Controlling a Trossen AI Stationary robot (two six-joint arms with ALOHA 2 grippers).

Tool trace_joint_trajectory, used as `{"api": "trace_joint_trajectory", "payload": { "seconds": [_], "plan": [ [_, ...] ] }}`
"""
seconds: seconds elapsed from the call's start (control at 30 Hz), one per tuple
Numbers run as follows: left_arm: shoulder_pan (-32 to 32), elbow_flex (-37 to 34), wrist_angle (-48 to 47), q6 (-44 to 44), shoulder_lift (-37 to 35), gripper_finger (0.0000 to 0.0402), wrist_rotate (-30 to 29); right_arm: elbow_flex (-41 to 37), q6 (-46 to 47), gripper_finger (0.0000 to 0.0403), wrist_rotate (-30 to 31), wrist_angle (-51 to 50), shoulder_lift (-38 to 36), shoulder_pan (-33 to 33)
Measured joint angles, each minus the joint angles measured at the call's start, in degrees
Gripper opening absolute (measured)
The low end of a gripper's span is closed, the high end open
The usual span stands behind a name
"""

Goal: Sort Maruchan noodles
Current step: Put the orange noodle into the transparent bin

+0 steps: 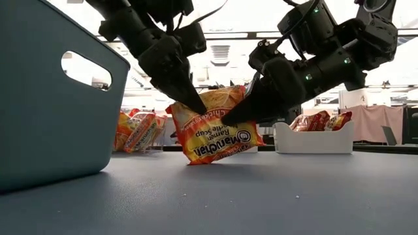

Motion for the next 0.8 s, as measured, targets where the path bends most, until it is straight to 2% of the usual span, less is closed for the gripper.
{"api": "trace_joint_trajectory", "payload": {
  "seconds": [0.13,0.27,0.4,0.5,0.57,0.67,0.8],
  "plan": [
    [0.0,0.2,-0.3,-0.5,-0.1,0.0067,-0.1,0.0,1.1,0.0201,0.0,-1.1,-2.5,0.0],
    [0.0,1.5,-3.2,-0.8,-0.7,0.0063,-0.1,0.0,0.8,0.0228,0.0,-6.1,-7.9,-0.2],
    [0.0,5.6,-12.4,-1.2,-2.5,0.0070,-0.2,0.0,-2.3,0.0249,0.0,-13.9,-16.0,-0.6],
    [-0.1,10.3,-22.9,-1.0,-4.4,0.0069,-1.8,0.0,-5.6,0.0259,1.5,-17.2,-22.6,-1.6],
    [0.0,14.5,-33.3,-0.9,-5.6,0.0067,-4.9,0.0,-8.5,0.0262,3.1,-17.8,-27.1,-2.3],
    [0.7,22.0,-50.9,-1.5,-7.0,0.0067,-13.8,0.0,-12.6,0.0261,4.4,-18.3,-33.3,-3.4],
    [3.9,31.7,-70.0,-8.0,-8.6,0.0067,-25.5,0.0,-15.0,0.0253,4.4,-20.0,-39.5,-4.9]
  ]
}}
